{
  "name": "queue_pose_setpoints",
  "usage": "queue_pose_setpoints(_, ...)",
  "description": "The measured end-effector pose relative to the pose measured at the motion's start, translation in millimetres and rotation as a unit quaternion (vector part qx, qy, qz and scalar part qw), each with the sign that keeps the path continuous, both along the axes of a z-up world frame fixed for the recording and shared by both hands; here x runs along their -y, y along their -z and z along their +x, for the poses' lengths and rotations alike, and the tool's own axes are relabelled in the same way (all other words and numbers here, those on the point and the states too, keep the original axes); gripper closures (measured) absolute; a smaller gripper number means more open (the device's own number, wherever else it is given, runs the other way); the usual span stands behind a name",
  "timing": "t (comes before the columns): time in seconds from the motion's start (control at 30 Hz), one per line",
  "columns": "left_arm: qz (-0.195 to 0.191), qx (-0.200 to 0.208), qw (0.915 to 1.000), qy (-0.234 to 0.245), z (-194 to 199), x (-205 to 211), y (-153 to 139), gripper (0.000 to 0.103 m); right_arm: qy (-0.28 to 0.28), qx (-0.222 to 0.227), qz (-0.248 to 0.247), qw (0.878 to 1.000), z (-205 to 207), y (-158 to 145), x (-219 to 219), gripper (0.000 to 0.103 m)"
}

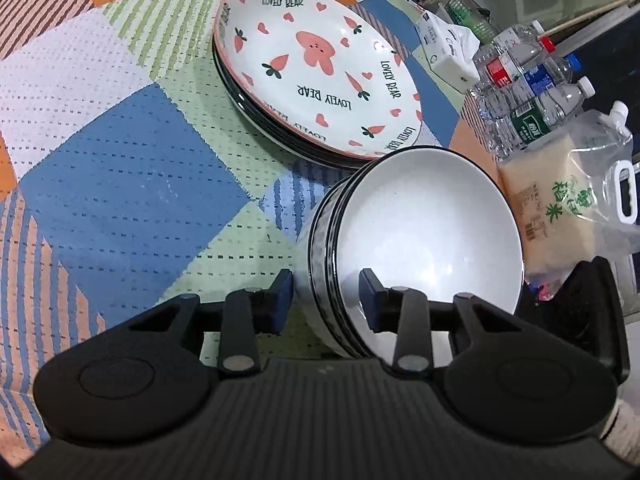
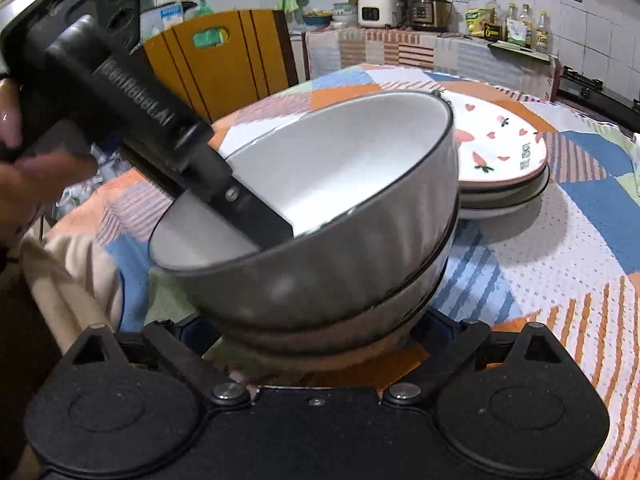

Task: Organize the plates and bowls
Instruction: 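Close the left gripper on the rim of the three nested bowls and lift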

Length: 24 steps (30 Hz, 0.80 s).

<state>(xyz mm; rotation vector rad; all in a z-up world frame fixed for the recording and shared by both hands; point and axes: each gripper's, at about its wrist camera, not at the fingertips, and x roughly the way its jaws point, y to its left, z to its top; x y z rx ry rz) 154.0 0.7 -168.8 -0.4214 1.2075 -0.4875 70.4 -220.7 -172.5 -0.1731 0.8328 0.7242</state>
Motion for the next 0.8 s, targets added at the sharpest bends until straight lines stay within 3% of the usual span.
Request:
queue_pose_setpoints(0.43,0.017,-0.004,0.9999,0.001,-11,2,-7,0.069,-0.011,0.011,0.014,1.0,-7,0,1,0.003)
queue_pose_setpoints(0.8,0.026,0.034,0.9981,0.044,-7,6,-52,0.068,-0.004,0.047,0.024,0.999,-11,-28,4,0.003)
